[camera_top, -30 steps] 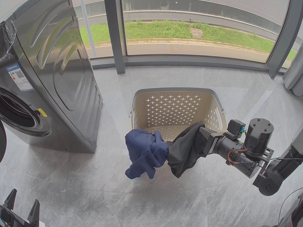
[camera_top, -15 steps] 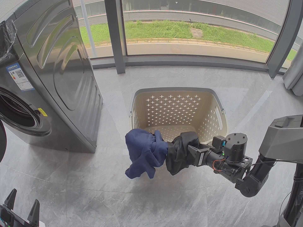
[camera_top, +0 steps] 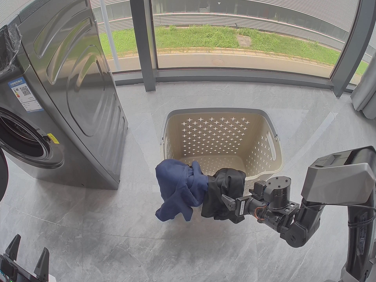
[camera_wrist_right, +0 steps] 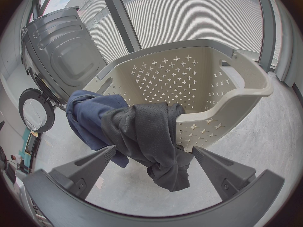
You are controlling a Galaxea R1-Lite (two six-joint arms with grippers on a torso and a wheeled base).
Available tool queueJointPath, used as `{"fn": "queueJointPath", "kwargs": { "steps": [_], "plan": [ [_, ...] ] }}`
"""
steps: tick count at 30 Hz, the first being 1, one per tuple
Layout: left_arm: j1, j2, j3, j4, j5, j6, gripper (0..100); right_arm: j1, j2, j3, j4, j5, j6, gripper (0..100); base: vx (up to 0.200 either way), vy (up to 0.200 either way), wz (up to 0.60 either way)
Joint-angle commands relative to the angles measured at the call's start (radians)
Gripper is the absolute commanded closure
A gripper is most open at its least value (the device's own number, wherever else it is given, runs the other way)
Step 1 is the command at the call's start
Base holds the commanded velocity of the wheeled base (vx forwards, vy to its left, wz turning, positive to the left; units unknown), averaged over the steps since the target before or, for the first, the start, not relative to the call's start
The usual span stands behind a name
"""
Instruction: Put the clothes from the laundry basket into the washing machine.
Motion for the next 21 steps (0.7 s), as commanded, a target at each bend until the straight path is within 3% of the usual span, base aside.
{"fn": "queueJointPath", "kwargs": {
  "steps": [1, 21],
  "plan": [
    [0.0, -0.013, 0.016, 0.001, 0.0, -0.001, 0, 0.002, 0.07, -0.055, -0.001, 0.0, -0.001, 0, 0.0, 0.0, 0.0],
    [0.0, -0.013, 0.016, 0.001, 0.0, -0.001, 0, 0.002, 0.158, -0.204, -0.023, -0.002, -0.004, 0, 0.0, 0.0, 0.0]
  ]
}}
